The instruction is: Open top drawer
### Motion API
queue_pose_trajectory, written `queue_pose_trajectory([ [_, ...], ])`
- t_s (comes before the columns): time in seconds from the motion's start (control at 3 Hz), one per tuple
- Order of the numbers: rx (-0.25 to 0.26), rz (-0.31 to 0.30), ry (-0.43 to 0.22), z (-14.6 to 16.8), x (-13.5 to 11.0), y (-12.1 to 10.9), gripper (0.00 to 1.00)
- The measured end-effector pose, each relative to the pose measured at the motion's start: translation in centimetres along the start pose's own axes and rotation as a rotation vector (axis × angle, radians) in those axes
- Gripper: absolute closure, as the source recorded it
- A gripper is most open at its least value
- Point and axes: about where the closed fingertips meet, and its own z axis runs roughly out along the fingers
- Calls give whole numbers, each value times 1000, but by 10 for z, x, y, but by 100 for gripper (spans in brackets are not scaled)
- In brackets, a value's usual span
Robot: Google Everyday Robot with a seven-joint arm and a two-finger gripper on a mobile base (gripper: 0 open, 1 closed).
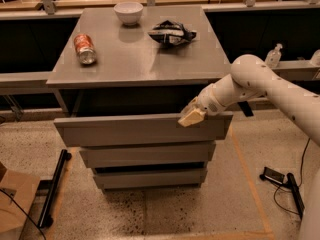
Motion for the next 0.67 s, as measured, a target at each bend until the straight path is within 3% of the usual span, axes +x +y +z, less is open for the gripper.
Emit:
queue_pose_trajectory([
  [0.67,0,0,0,0,0,0,35],
])
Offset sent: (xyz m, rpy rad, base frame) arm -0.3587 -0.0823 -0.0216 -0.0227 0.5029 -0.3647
